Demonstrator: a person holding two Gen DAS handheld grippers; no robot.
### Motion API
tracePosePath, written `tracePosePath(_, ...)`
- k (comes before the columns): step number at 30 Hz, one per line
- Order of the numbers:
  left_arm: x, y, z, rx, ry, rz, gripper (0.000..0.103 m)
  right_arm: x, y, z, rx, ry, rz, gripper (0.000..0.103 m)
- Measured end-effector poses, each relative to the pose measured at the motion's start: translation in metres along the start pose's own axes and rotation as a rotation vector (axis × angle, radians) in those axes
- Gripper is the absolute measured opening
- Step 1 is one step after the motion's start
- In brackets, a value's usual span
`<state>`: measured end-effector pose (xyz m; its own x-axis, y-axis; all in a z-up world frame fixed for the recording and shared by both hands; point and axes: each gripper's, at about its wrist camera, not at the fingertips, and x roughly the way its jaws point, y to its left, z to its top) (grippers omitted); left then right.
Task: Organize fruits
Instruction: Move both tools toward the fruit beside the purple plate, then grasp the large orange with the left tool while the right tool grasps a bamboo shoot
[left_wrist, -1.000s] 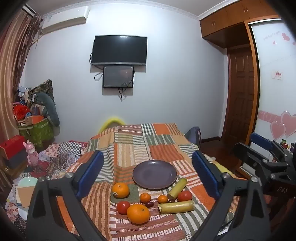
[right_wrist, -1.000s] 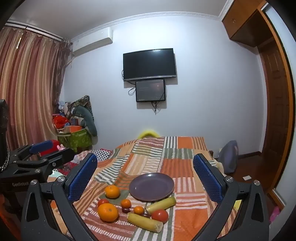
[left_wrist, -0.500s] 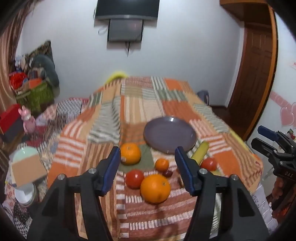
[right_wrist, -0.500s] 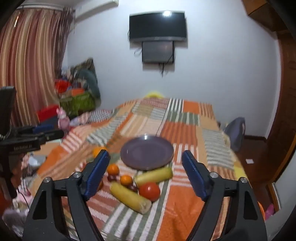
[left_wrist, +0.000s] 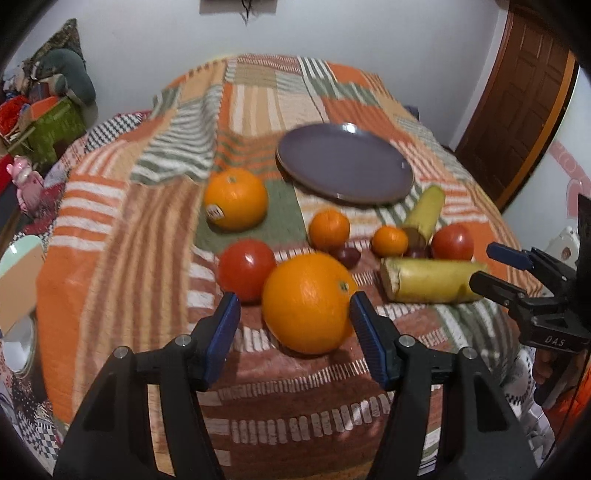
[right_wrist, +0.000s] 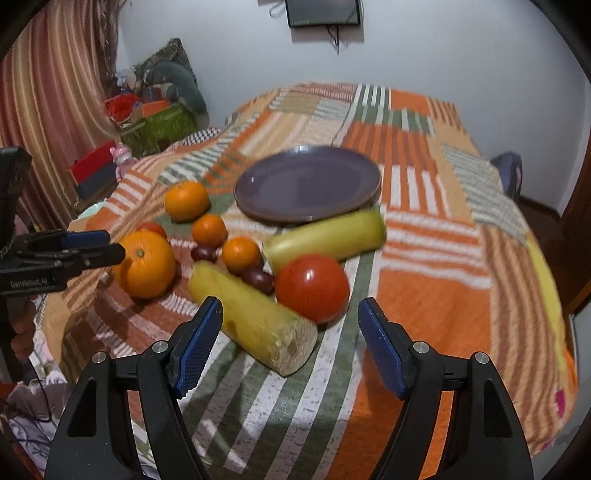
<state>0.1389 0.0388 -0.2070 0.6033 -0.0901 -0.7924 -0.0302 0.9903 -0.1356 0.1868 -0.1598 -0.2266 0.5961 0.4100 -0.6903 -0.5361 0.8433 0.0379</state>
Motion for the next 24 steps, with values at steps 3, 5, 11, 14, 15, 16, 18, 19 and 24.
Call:
tracePosePath(3, 0.01, -0.005, -0.002, 0.002, 0.022, -0.005, 0.069, 0.007, -0.01, -0.001, -0.02, 0.027, -0.011, 0.073)
tracePosePath(5, 0.018, -0.01, -0.003, 0.006, 0.035, -0.003, 0.069, 0.012, -0.014, -0.004, -0.021, 0.041, 0.004, 0.069)
tracePosePath(11, 0.03, -0.016, 0.001, 0.015, 0.035, 0.034, 0.069, 0.022, -0.012, -0.013, 0.013, 0.067, 0.079, 0.057)
tracePosePath(14, 0.031, -0.017, 0.001, 0.017, 0.03, 0.052, 0.068, 0.023, -0.002, -0.016, 0.029, 0.089, 0.115, 0.056)
tracePosePath(15, 0.03, -0.018, 0.0, 0.017, 0.026, 0.053, 0.068, 0.021, 0.005, -0.016, 0.046, 0.097, 0.134, 0.056)
tracePosePath(16, 0.028, -0.018, -0.001, 0.018, 0.024, 0.055, 0.067, 0.02, 0.01, -0.016, 0.055, 0.1, 0.145, 0.054)
tracePosePath(18, 0.025, -0.018, -0.004, 0.024, 0.023, 0.05, 0.067, 0.016, 0.013, -0.017, 0.063, 0.099, 0.156, 0.051)
tracePosePath(19, 0.021, -0.018, -0.005, 0.024, 0.025, 0.039, 0.067, 0.013, 0.013, -0.017, 0.062, 0.099, 0.161, 0.048)
tracePosePath(24, 0.005, -0.019, -0.015, 0.032, 0.045, -0.042, 0.067, -0.006, 0.026, -0.019, 0.028, 0.099, 0.201, 0.035)
